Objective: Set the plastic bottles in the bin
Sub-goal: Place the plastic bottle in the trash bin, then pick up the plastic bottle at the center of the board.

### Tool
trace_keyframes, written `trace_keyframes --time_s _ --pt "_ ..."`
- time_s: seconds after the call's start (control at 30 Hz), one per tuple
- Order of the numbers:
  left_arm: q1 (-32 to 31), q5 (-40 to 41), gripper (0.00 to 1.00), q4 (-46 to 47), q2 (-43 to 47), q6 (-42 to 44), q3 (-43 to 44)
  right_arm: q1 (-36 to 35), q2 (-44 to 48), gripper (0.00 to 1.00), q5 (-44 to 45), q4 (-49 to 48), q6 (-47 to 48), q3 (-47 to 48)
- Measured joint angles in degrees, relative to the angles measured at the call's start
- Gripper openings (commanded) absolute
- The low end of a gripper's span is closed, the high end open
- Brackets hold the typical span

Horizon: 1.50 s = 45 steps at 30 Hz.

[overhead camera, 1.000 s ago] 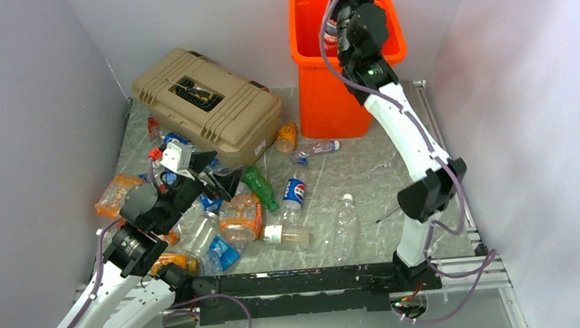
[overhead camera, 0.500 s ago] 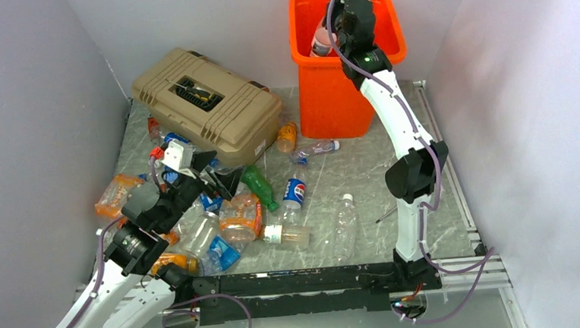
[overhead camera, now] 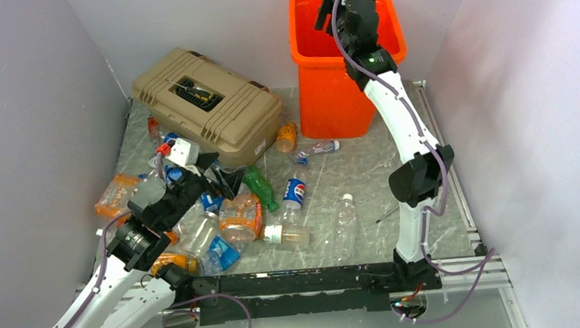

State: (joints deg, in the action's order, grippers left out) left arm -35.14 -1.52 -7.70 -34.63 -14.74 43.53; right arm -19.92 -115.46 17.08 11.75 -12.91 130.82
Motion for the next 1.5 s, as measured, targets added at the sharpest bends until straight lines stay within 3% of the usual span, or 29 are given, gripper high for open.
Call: trace_keyframes --time_s 0.17,0.23,0.27,0.4,0.6,0.93,1.07,1.17,1.3,1.5 --pt "0.00 1.53 0.99 -1.46 -1.29 -0.70 1.25 -3.39 10.56 0.81 0.11 0.13 0.52 -8.33" --pt "0.00 2.93 0.99 -2.75 -2.27 -1.31 2.45 -7.54 18.05 0.98 0.35 -1.05 1.01 -14.97" --pt "0.00 3.41 0.99 -3.26 -2.78 -1.55 2.99 -9.86 22.27 0.99 0.26 -2.16 1.01 -18.91" --pt "0.00 4.50 0.99 -4.70 -4.98 -2.12 4.63 -16.15 39.23 1.00 -3.34 -4.96 -3.69 -35.10" --pt "0.00 -0.09 0.99 -7.65 -10.51 -3.06 7.93 -13.90 60.35 1.00 -5.84 -6.29 -14.56 -62.75" --pt "0.00 -18.12 0.99 -8.90 -25.75 -5.99 11.45 -12.11 72.96 1.00 -0.02 7.10 -30.34 -93.37" --pt "-3.17 -19.93 0.99 -10.78 -35.12 -8.48 15.30 -11.76 83.82 1.00 5.92 9.49 -33.27 -96.91" --pt "-12.74 -14.14 0.99 -13.44 -43.63 -8.52 21.97 -11.63 89.13 1.00 11.19 9.97 -34.69 -96.50" --pt "-24.24 -7.67 1.00 -16.11 -52.06 -9.55 28.46 -11.50 89.48 1.00 15.52 13.20 -35.26 -93.94" --pt "-28.63 0.94 0.99 -20.35 -63.39 -12.57 34.18 -11.50 88.48 1.00 17.64 17.29 -35.56 -91.01"
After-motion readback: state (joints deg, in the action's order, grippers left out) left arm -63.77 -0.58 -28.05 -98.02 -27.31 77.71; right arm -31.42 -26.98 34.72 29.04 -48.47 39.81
